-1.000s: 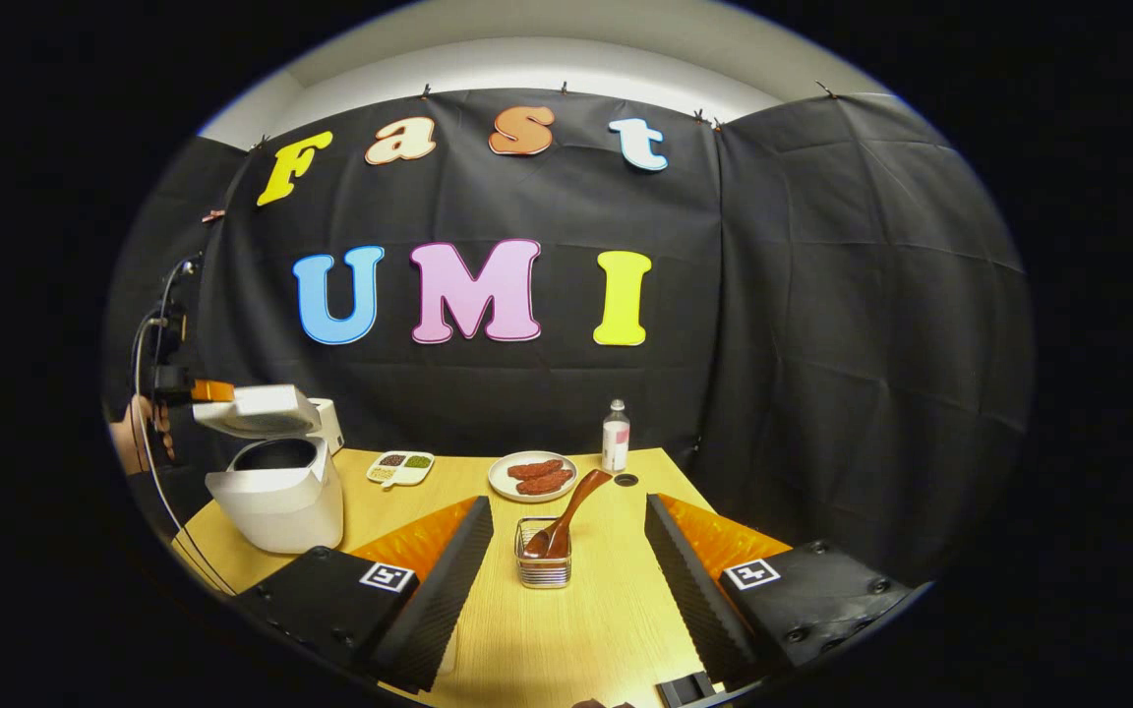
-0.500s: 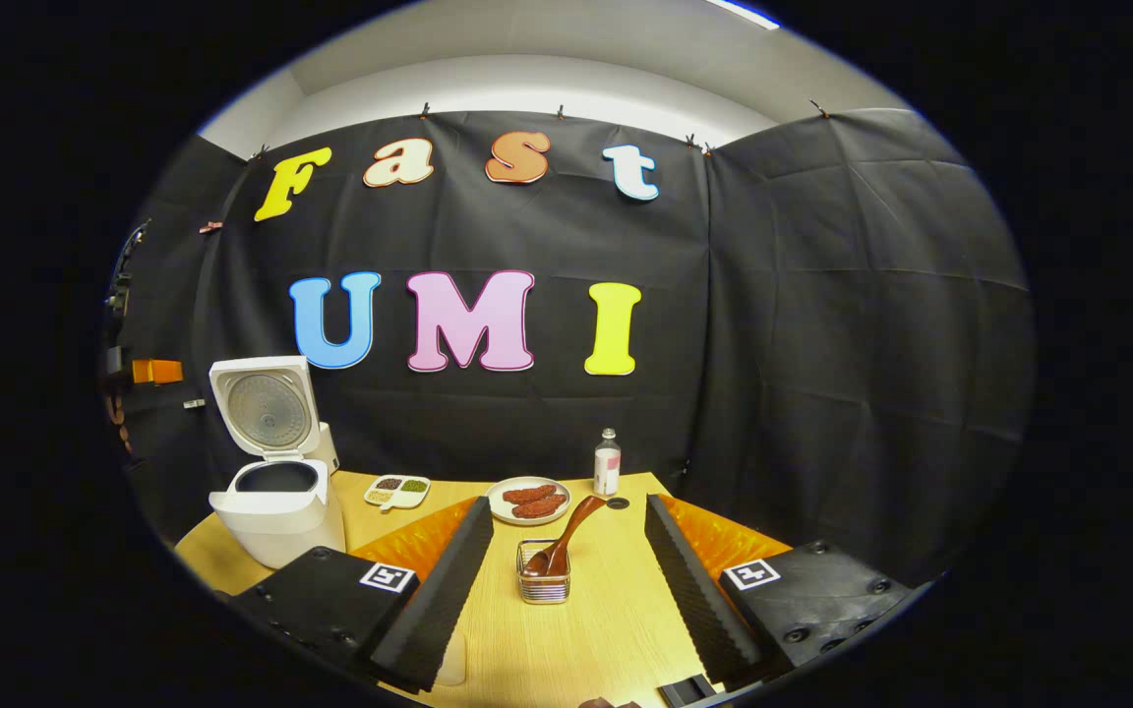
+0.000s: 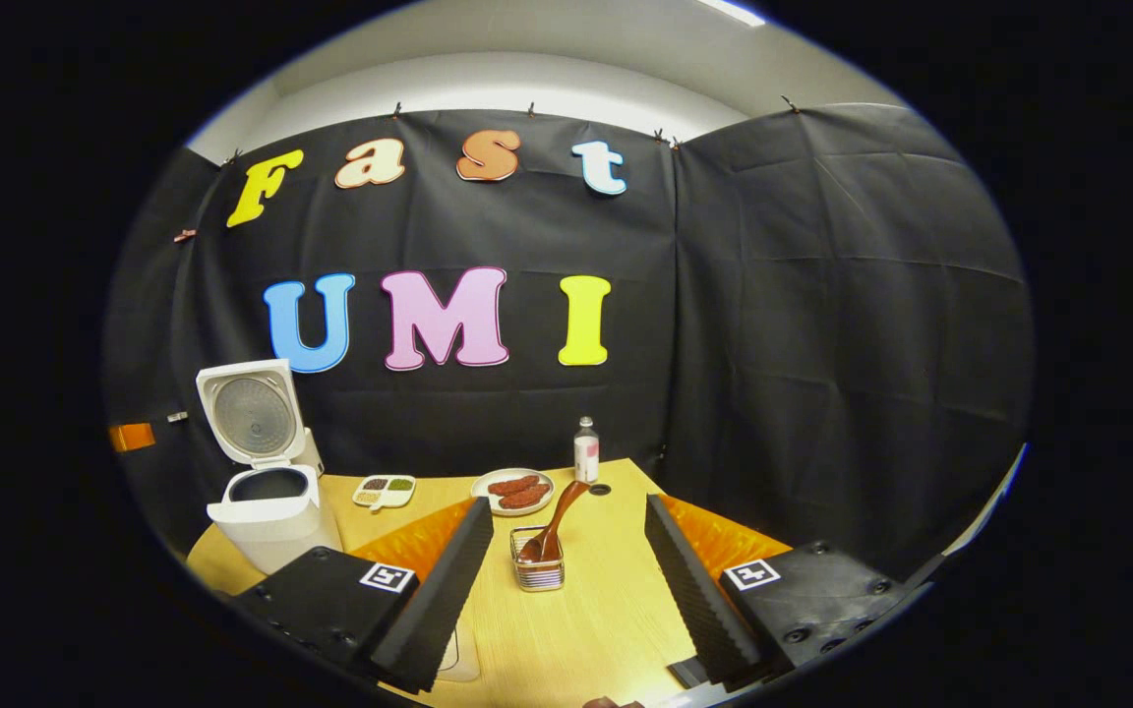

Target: Close the left gripper, press the button to open the rice cooker; take a wooden spoon from the chopstick holder with the right hand, scoop a spoonful of rice and pour it into the rice cooker, then put the wooden spoon back into the chopstick holder.

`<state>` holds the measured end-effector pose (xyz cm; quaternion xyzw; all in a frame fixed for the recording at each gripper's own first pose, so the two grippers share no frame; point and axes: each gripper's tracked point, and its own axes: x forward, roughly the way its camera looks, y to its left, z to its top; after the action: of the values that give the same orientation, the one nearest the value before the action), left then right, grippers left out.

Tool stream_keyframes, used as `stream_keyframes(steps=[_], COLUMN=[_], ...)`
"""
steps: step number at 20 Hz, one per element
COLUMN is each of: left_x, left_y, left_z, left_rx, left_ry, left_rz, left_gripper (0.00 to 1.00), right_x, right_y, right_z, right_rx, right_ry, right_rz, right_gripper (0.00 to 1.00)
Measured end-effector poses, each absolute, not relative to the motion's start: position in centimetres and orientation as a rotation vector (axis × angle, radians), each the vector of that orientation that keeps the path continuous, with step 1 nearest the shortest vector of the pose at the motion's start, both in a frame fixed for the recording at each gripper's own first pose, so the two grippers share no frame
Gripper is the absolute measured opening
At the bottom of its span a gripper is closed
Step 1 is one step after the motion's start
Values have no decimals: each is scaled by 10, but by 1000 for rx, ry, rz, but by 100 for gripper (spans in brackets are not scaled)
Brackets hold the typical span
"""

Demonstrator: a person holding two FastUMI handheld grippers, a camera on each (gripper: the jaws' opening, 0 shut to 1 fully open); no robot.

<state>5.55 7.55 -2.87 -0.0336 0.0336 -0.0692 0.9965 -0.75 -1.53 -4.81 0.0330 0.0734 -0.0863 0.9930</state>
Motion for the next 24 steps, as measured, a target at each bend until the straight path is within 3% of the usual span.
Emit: stream_keyframes(steps=[1,4,13,24], left_x=[54,51,45,38], left_y=[72,60,16,-16], left_z=[-30,-35,-63,-97], left_rx=[-60,-55,-53,-76], left_ry=[59,41,85,196], left_rz=[-146,-140,-84,-12], left_gripper=[52,94,95,95], right_x=[-5,13,109,226], right_y=[-17,-21,-28,-36], right_z=[-45,-52,-94,-223], right_rx=[61,56,127,296], right_ry=[143,149,232,515], right_rz=[-174,-157,-41,7], right_gripper=[98,98,98,99])
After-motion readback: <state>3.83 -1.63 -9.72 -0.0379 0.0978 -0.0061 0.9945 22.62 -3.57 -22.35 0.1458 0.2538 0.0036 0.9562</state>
